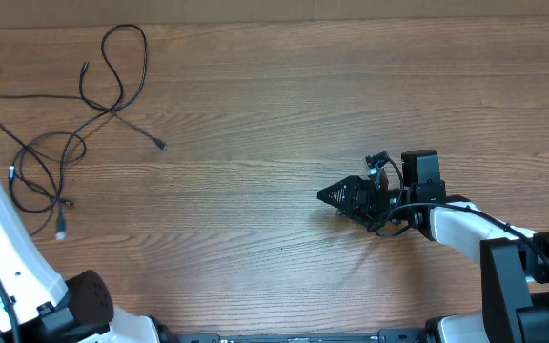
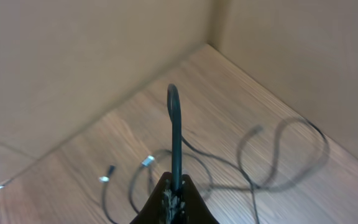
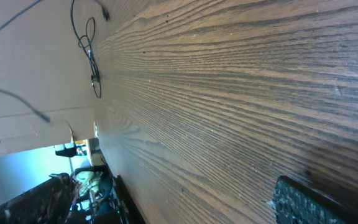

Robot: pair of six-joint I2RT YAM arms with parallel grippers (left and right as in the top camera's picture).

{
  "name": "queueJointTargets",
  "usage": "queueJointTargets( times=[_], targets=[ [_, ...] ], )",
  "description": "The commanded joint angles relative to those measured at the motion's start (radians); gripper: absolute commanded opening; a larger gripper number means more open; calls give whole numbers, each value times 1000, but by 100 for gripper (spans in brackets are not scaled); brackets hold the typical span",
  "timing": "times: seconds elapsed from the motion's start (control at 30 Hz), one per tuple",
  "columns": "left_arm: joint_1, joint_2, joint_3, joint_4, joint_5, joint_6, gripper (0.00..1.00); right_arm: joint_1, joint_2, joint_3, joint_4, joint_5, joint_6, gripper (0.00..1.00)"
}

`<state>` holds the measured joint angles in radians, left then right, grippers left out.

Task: Untangle cables
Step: 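Carry the cable with the left gripper to the left pile and drop it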

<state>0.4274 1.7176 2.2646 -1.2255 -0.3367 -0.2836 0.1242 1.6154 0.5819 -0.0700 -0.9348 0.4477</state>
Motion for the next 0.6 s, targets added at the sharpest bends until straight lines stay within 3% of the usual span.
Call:
queueJointTargets(
  times=[0.0, 0.4, 0.43, 0.57],
  targets=[
    [60, 4, 5, 31, -57, 14, 4, -1, 6, 1, 3, 6, -10, 100],
    [175, 9, 4, 50, -15, -106, 7, -1, 6, 1, 4, 6, -10, 100],
    [175, 11, 4, 48, -1, -106, 14, -1, 6, 1, 3, 6, -10, 100],
    [174, 20, 2, 47, 57, -106, 68, -1, 6, 1, 1, 6, -10, 100]
  ],
)
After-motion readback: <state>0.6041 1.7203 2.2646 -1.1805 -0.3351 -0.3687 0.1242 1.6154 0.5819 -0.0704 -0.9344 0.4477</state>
